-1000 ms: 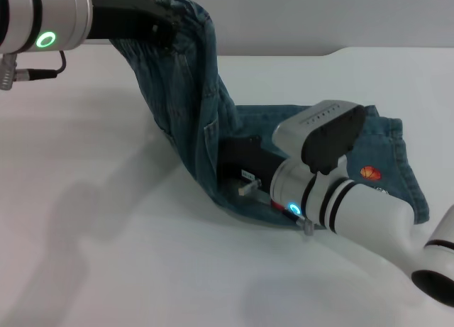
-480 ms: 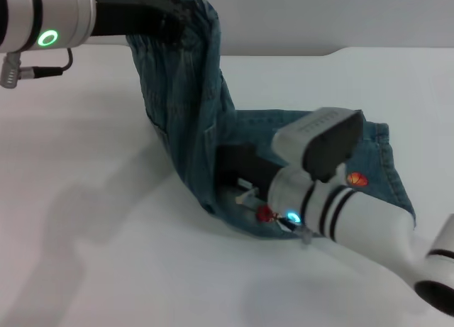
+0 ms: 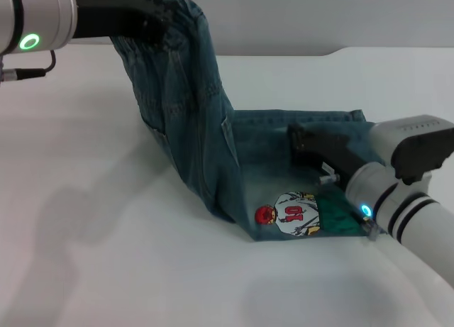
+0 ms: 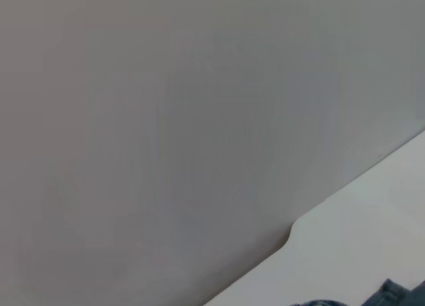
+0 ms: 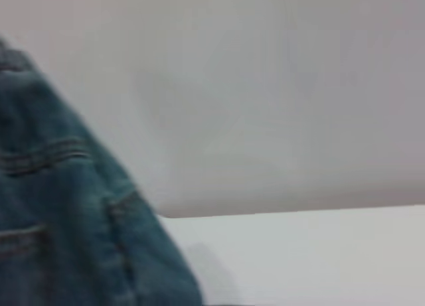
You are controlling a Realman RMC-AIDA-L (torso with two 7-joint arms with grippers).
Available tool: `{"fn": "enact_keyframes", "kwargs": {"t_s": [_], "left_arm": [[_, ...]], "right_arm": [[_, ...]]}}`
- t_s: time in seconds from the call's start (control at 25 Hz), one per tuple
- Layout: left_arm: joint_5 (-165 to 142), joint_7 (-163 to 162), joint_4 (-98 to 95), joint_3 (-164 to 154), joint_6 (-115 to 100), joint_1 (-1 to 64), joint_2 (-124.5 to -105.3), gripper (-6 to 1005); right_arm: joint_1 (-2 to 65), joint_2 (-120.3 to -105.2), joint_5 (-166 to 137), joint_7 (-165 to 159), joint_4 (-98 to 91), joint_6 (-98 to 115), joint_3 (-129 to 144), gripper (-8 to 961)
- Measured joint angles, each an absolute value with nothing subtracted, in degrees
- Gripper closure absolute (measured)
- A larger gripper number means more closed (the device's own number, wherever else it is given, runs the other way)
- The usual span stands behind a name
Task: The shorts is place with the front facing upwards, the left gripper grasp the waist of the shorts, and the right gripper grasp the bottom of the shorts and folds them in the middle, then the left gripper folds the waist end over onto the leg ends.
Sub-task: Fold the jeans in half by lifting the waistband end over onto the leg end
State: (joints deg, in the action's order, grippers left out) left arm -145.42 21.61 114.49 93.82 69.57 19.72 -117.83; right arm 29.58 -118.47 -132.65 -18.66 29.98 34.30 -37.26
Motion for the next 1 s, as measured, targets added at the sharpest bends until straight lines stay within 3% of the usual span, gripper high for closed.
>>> {"fn": "enact_keyframes", "kwargs": {"t_s": [0.36, 1.0], "left_arm": [[-141.12, 24.17, 114.73, 95.21, 69.19, 21.17, -117.84, 959], [-134.12, 28.48, 114.65, 95.54, 66.49, 21.14, -117.84, 958]], "right_arm": [[31.82, -119.68, -132.61, -18.65, 29.64, 29.64, -36.56, 953], [40.28, -119.92, -132.18, -25.71, 34.12, 26.84, -29.0, 954]]}}
